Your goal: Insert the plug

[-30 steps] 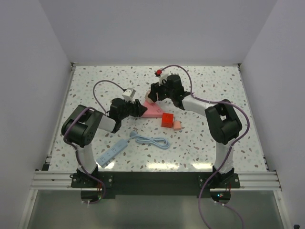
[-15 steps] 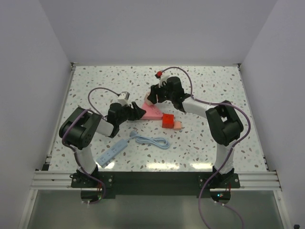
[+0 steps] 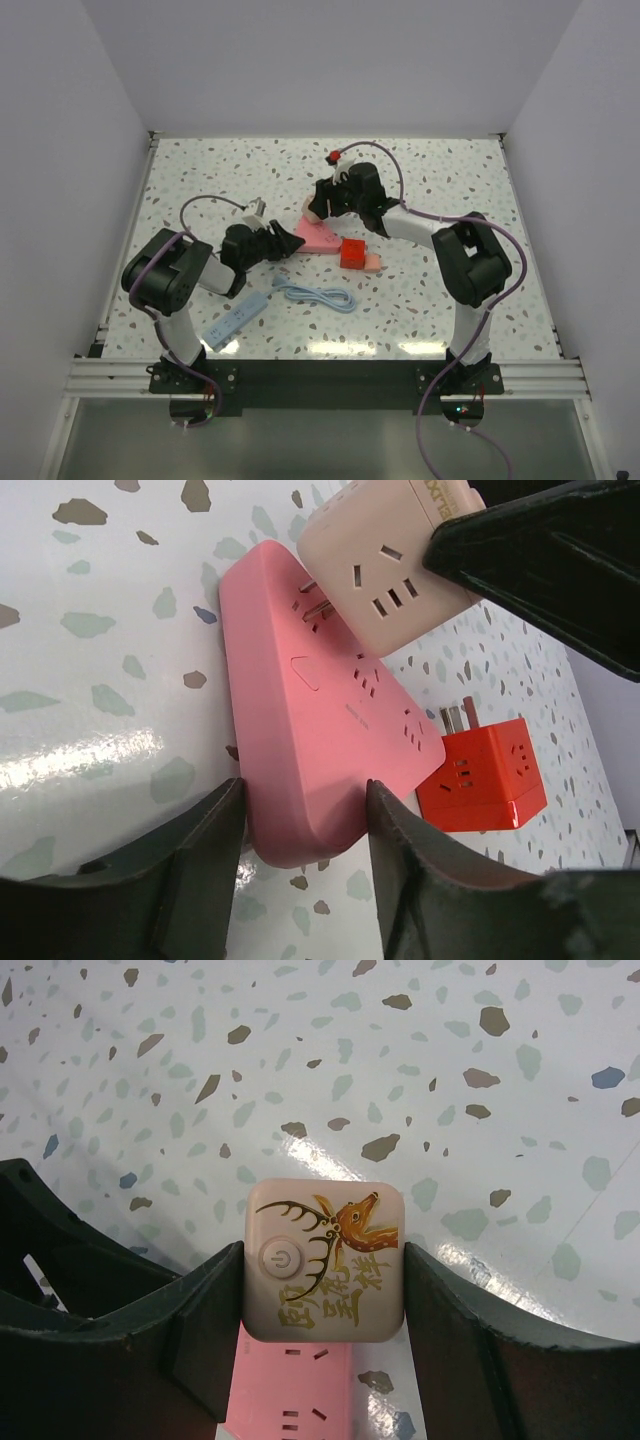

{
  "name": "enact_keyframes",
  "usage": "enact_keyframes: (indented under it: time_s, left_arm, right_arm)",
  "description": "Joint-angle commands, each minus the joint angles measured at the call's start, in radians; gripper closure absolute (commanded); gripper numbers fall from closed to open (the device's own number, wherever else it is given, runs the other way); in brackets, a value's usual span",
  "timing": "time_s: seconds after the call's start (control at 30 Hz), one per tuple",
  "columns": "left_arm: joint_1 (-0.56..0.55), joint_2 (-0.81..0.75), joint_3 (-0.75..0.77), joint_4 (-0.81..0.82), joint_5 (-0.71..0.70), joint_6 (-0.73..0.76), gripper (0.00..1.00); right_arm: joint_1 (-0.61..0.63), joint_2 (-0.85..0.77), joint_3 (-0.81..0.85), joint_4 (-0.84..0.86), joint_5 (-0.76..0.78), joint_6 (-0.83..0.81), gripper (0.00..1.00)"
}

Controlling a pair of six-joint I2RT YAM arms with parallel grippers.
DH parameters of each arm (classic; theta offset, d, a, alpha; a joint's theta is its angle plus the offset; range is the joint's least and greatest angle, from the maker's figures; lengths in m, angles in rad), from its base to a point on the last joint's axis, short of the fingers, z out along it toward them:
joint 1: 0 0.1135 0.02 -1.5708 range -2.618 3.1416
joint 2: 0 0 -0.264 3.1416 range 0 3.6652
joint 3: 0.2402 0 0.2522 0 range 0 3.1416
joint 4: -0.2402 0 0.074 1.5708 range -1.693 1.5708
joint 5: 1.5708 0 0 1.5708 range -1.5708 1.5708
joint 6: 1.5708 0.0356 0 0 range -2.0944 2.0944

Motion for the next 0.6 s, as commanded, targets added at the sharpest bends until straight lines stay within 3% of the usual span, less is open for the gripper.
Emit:
enact_keyframes:
  time_s: [0.0, 0.07, 0.37, 0.57]
  left_arm:
    - [-0.009, 0.007, -0.041, -0.026, 0.092, -0.012, 0.53]
    - [-0.009, 0.022, -0.032, -0.021, 0.114, -0.017, 0.58]
    - [-0.009, 0.094, -0.006, 0.019, 0.16, -0.024, 1.0]
    - [-0.009, 0.1, 0.014, -0.001, 0.169, -0.007, 1.0]
  right_arm:
    - [0.006, 0.03, -0.047, -0.173, 0.067, -0.007, 0.93]
    - [0.01, 0.03, -0.052, -0.172, 0.068, -0.008, 0.93]
    - [0.029, 0.03, -0.075, -0.169, 0.073, -0.025, 0.93]
    - [0.036, 0.033, -0.106, -0.16, 0.068, -0.033, 0.94]
